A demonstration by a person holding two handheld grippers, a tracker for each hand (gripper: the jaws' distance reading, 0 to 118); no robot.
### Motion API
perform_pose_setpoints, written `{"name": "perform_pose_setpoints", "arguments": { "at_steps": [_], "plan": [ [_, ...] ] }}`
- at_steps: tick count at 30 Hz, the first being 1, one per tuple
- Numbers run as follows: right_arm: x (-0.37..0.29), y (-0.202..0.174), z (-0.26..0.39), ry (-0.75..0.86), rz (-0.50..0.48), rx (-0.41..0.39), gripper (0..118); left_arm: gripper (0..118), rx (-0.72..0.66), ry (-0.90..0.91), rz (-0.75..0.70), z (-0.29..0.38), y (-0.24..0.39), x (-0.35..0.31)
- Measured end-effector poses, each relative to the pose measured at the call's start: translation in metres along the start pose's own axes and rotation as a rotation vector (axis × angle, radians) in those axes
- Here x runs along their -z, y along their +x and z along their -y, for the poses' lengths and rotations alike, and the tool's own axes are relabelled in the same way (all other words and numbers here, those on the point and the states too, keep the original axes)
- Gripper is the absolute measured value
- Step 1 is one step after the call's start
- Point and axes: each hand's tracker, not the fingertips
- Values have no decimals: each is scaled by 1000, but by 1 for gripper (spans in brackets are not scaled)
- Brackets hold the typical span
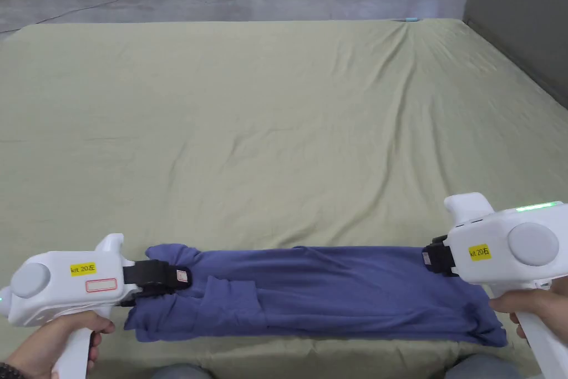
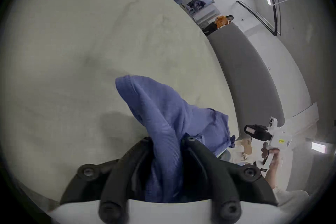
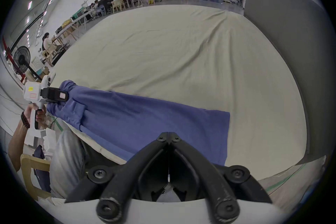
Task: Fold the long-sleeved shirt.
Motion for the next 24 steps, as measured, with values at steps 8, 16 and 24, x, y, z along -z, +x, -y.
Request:
{"name": "perform_pose_setpoints", "arguments": {
  "at_steps": [8, 16, 24],
  "plan": [
    [-2, -2, 0, 6, -7, -9, 0, 14, -2, 145, -225, -14, -38, -105],
    [-4, -8, -3, 11, -18, -23, 0, 14, -114, 134, -306, -14, -27, -134],
    [-3, -2, 1, 10, -2, -15, 0, 14, 5, 126, -282, -16, 82, -56]
  ]
}}
